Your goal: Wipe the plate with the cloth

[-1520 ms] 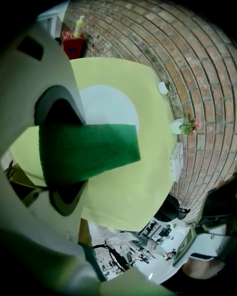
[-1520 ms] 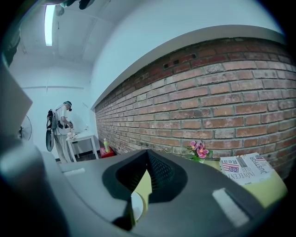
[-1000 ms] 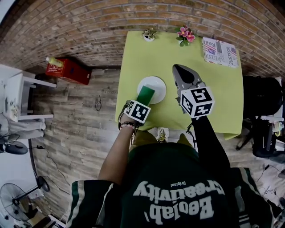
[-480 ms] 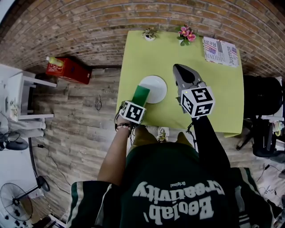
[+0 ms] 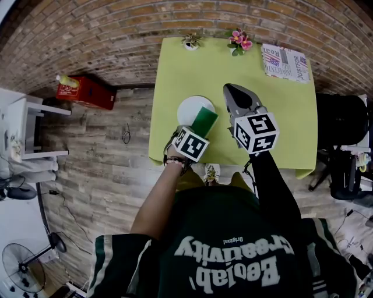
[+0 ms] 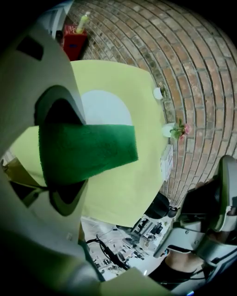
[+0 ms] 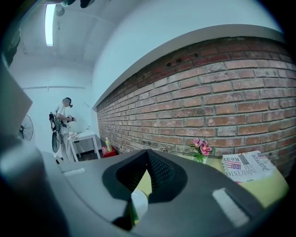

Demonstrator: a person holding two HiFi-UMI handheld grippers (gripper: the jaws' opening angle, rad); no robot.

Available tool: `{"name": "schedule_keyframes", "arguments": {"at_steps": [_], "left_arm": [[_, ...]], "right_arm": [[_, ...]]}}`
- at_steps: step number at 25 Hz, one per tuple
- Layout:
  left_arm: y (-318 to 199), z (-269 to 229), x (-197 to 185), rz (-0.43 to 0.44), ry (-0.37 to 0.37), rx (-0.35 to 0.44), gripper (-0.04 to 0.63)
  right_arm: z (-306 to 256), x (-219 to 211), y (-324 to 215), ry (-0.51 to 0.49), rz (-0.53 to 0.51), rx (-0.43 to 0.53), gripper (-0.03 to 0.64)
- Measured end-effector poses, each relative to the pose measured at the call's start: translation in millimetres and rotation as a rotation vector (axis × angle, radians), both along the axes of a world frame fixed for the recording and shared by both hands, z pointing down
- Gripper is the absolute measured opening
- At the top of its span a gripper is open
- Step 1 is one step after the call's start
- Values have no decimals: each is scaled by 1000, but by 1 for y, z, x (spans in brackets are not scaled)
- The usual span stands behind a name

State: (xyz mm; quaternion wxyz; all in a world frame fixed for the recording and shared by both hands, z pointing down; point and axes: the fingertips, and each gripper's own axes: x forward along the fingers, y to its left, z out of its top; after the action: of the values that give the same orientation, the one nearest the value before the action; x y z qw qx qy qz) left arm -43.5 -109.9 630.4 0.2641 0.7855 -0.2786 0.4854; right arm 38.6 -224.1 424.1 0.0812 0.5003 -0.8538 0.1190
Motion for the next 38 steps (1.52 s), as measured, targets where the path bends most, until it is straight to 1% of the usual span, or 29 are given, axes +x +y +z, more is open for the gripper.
{"name": "schedule_keyframes", "arguments": {"at_steps": [6, 14, 18, 20, 27, 31, 33, 35, 38], "left_arm": [[-3, 13, 29, 52, -23, -4, 350], [-4, 16, 30, 42, -31, -7, 350], [-7, 13, 22, 10, -18, -1, 350], [-10, 12, 13, -12, -27, 3, 350], [-17, 12, -26, -132, -43, 17, 350], [-20, 3, -57, -207, -84, 46, 350], [-16, 3, -67, -238, -84, 34, 350], [-11, 5, -63, -235, -58, 19, 350], [-12, -1, -63, -239, -54, 37, 350]], "right_arm": [[2, 14, 6, 11, 24, -4, 14], [3, 32, 10, 25, 49, -4, 14], [2, 34, 9, 23, 41, -2, 14], [1, 33, 9, 21, 35, 0, 14], [0, 17, 9, 12, -11, 3, 14], [-3, 3, 11, 8, -50, 12, 14], [-5, -1, 11, 4, -63, 15, 14], [-6, 0, 12, 1, -64, 17, 14], [-7, -1, 12, 0, -61, 17, 14]]}}
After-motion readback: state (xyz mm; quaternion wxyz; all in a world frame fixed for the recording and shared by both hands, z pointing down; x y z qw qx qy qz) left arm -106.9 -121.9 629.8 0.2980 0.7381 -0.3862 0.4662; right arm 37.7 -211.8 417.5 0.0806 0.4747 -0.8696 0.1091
